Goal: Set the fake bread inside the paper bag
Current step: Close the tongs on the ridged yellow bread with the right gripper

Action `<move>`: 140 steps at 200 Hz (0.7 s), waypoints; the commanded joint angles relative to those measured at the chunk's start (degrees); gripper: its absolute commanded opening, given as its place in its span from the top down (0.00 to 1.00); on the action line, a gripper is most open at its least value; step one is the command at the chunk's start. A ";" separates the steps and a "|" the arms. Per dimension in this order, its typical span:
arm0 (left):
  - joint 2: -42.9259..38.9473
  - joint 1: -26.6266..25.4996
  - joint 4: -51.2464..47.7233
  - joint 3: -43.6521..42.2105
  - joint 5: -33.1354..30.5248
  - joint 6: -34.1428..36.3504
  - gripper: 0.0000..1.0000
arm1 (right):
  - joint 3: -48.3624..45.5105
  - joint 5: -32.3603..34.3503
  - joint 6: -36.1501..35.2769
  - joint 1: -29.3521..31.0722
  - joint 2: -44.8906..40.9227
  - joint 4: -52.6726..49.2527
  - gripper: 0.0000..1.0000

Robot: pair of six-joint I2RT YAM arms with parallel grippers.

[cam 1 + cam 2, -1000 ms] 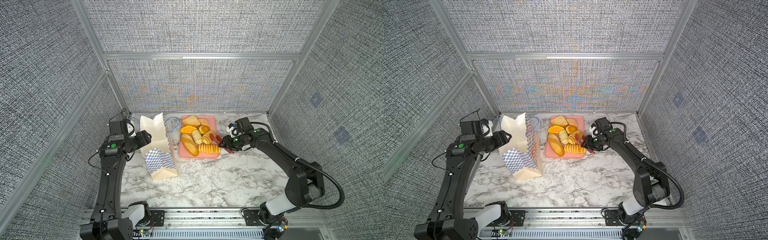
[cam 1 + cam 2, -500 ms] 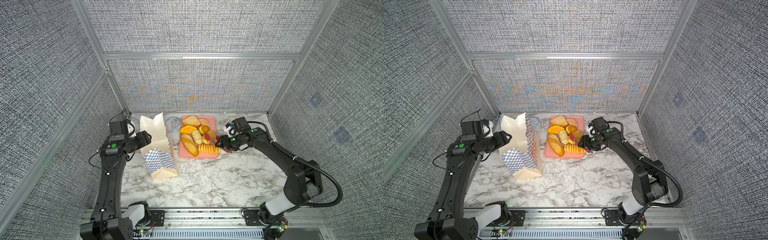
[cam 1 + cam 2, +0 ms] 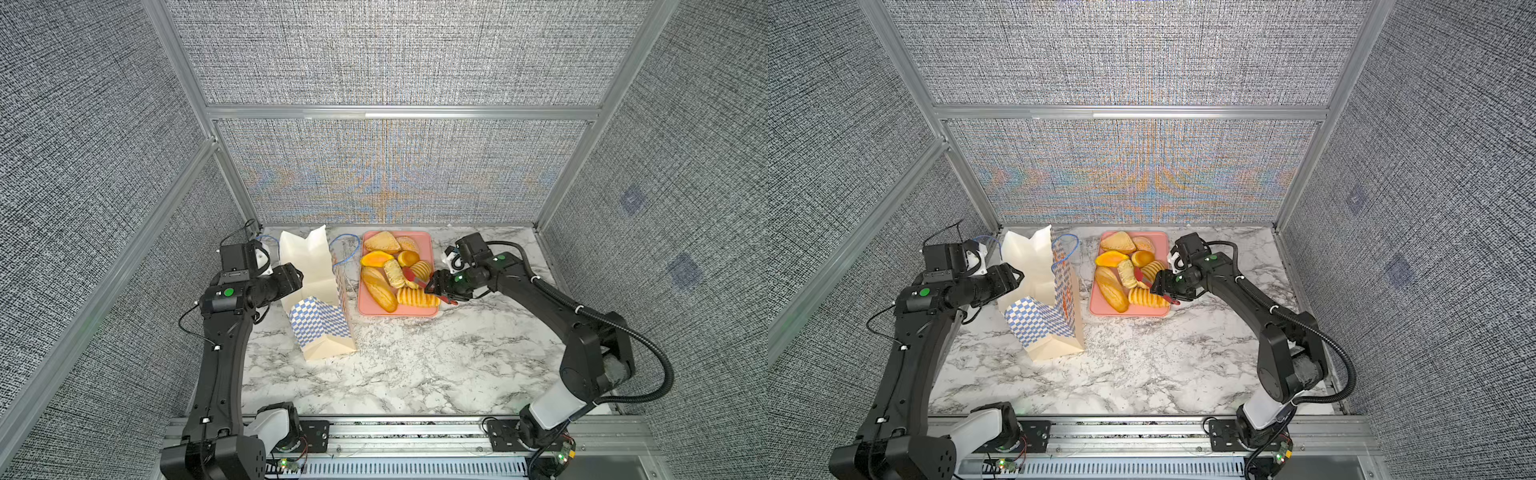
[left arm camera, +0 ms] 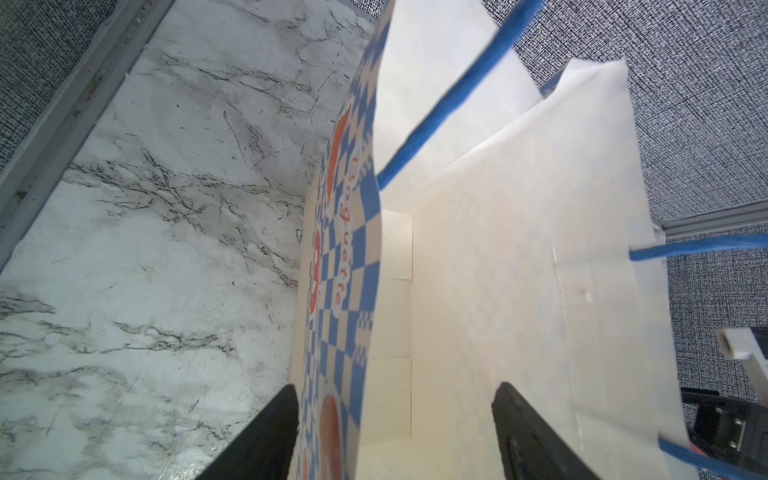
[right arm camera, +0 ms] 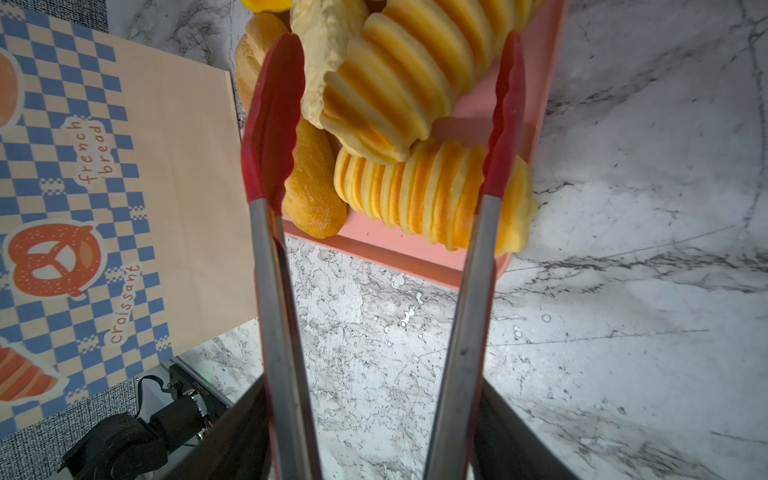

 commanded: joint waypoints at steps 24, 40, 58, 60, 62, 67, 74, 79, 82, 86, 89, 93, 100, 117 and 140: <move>-0.38 0.02 0.50 0.03 -0.79 0.66 0.25 | 0.63 -0.40 0.58 0.11 1.09 0.82 0.31; -0.33 -0.02 0.55 -0.12 -0.79 0.68 0.25 | 0.93 -0.93 0.72 0.26 1.66 1.24 0.31; -0.42 0.02 0.56 -0.22 -0.88 0.64 0.25 | 1.25 -1.00 0.89 0.35 2.13 1.49 0.31; -0.48 -0.01 0.58 -0.26 -0.88 0.65 0.25 | 1.28 -1.00 0.90 0.36 2.23 1.51 0.31; -0.52 -0.02 0.54 -0.27 -0.86 0.68 0.25 | 1.29 -1.00 0.94 0.36 2.32 1.56 0.31; -0.50 0.02 0.58 -0.30 -0.85 0.64 0.25 | 1.42 -1.00 0.91 0.33 2.47 1.63 0.31; -0.50 -0.02 0.52 -0.30 -0.92 0.64 0.25 | 1.51 -1.00 0.90 0.32 2.68 1.74 0.31; -0.52 -0.01 0.47 -0.30 -0.97 0.66 0.25 | 1.56 -1.00 0.90 0.29 2.86 1.77 0.31; -0.51 -0.02 0.53 -0.30 -0.97 0.73 0.25 | 1.56 -1.00 0.89 0.30 2.98 1.78 0.31; -0.54 -0.02 0.55 -0.30 -0.97 0.76 0.25 | 1.63 -1.00 0.90 0.35 3.09 1.81 0.31; -0.49 -0.02 0.59 -0.30 -0.95 0.71 0.25 | 1.64 -1.00 0.90 0.36 3.14 1.78 0.31; -0.47 -0.02 0.58 -0.30 -0.97 0.69 0.25 | 1.72 -1.00 0.94 0.36 3.37 1.84 0.31; -0.45 -0.02 0.54 -0.30 -0.96 0.69 0.25 | 1.73 -1.00 0.96 0.31 3.49 2.02 0.32; -0.46 0.00 0.60 -0.30 -0.89 0.69 0.25 | 1.81 -1.09 1.05 0.37 3.96 2.14 0.33; -0.41 -0.02 0.51 -0.22 -0.96 0.63 0.25 | 1.45 -1.01 1.27 0.36 3.92 2.44 0.37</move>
